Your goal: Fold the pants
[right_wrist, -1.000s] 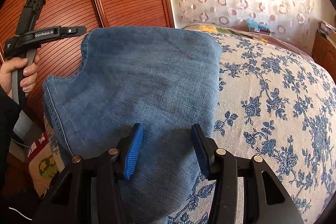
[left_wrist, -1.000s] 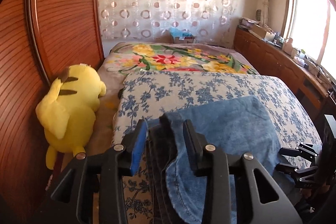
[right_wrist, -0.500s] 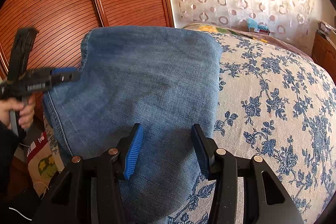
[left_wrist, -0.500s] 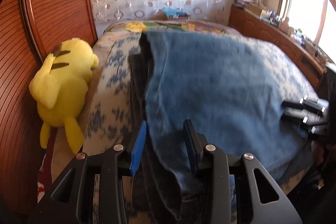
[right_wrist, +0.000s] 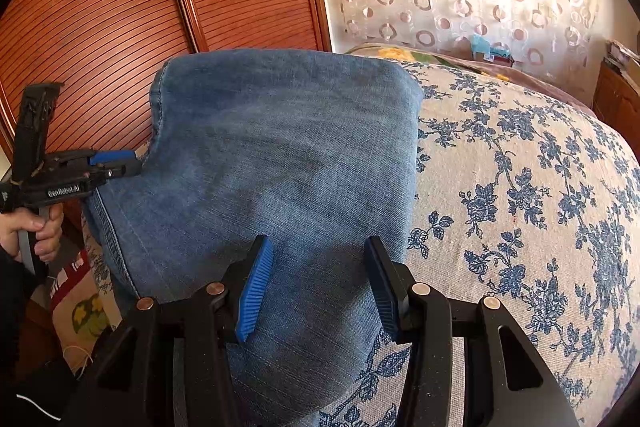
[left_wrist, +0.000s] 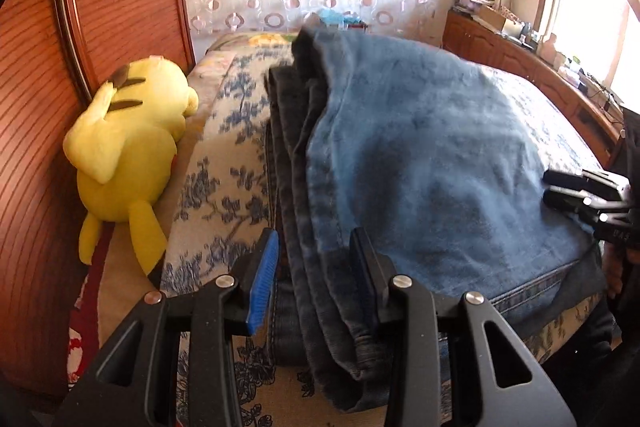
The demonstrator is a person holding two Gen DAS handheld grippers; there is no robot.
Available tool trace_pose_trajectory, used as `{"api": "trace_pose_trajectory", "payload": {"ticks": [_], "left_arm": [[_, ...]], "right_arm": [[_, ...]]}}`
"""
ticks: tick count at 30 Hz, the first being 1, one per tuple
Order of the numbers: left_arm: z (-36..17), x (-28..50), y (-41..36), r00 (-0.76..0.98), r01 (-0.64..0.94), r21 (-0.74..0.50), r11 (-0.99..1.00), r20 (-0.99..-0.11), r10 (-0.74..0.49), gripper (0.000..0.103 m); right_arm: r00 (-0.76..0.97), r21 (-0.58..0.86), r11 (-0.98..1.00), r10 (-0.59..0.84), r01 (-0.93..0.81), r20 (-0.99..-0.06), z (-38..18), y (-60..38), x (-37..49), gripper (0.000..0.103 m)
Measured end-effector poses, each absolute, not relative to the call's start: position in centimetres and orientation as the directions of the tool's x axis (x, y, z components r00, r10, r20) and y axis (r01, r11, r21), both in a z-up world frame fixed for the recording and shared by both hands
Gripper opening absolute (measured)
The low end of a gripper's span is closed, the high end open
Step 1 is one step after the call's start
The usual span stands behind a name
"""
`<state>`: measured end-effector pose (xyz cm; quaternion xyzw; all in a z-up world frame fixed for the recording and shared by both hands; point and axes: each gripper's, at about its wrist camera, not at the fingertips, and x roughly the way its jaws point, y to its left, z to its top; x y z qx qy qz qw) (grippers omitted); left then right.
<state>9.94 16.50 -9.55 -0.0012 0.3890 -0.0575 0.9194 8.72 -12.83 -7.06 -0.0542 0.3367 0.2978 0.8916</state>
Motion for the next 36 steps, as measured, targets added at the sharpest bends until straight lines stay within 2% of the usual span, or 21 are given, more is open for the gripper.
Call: {"api": "trace_pose_trajectory", "payload": {"ticks": [6,9,12,25,29,36], "left_arm": [[-6.1,10.9,14.7,0.736,0.162,-0.057,0.985,-0.658,-0.159,0.038],[-4.8,12.1,13.5,0.744,0.198,-0.055,0.979,-0.642,-0.186,0.038],[-4.5,13.6,12.7,0.718,0.249,-0.103,0.963,-0.648,-0.255,0.038],[-8.9,18.3,14.3,0.639,0.152,-0.129,0.98,-0.744,-0.197,0.038],[-10.0,18.5,14.4,0.636,0.151,-0.148,0.977,-0.742,-0.211,0.038],[-10.3,18.1,14.3,0.66,0.162,-0.133,0.978,-0.722,-0.208,0.038]], "right_arm": [[0.601,0.07,0.814,0.48,-0.576,-0.639,-6.6,-12.7,8.2,0.049],[0.598,0.083,0.819,0.48,-0.568,-0.642,-6.3,-13.4,7.8,0.049],[0.579,0.126,0.806,0.514,-0.578,-0.632,-5.6,-14.0,7.2,0.049],[0.566,0.087,0.811,0.475,-0.578,-0.674,-6.7,-13.9,5.5,0.05],[0.575,0.072,0.811,0.471,-0.58,-0.669,-6.7,-13.8,5.0,0.05],[0.571,0.139,0.817,0.501,-0.56,-0.65,-5.5,-17.2,3.9,0.05]]}}
